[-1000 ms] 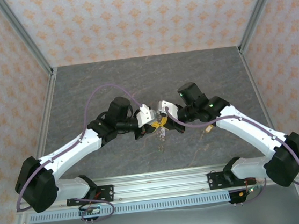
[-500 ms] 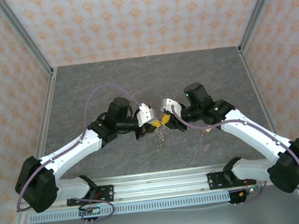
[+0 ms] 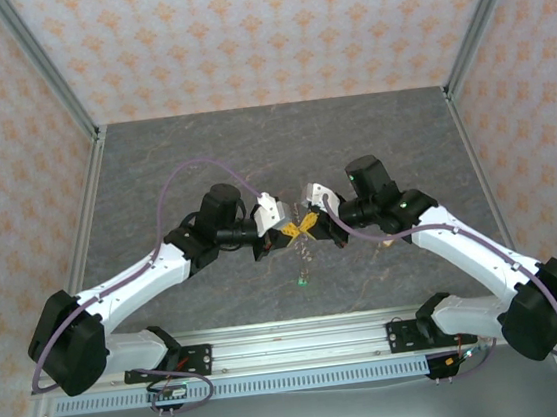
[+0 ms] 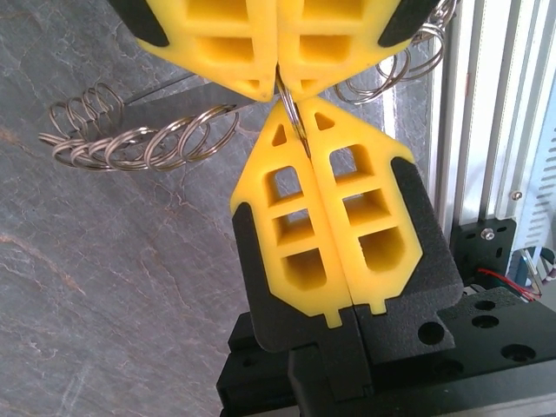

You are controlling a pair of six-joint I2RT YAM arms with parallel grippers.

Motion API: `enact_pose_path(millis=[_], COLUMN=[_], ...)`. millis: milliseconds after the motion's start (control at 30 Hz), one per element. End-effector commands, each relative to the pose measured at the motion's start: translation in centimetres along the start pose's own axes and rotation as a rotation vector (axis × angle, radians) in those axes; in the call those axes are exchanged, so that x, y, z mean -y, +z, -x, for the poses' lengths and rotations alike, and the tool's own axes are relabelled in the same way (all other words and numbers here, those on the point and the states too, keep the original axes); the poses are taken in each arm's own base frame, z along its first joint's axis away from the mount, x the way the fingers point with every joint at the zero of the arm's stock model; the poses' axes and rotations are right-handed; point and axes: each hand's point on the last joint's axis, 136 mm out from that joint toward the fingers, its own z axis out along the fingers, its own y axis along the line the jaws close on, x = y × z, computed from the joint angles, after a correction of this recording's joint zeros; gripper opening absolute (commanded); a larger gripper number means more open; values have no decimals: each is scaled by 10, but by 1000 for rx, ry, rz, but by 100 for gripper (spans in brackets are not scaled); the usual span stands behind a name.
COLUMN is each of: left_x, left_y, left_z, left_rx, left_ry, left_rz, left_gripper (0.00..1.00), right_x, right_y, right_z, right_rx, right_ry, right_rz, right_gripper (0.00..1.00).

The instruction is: Put the keys on the keyring

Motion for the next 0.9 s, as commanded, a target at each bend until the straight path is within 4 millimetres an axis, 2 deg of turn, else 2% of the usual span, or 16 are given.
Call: enact_pose_path(millis=[0,67,167,667,767,867], left_x=[4,0,-3,-4,-3,-1], left_y=[-9,-9,-8,-2,-1,-1], left_z=[24,20,14,11,11,12], left_rx=[72,46,-7,-49,-48,-46], left_ry=[65,68,79,91,93,95], left_rz=[0,25,41,31,24,16], left_gripper=[6,11,13,14,10,0], right_x=[0,0,-1,-10,-9,-9], right_y=[-5,-6,-7,-3,2,2], right_z=[13,16,18,27,23,23], right_rx=[46,43,35,-13,-46,-42], right_ry=[-36,-39,-47,-80,-80,-83], right_rz=[3,5,8,19,25,21], right_gripper=[0,0,0,0,0,0])
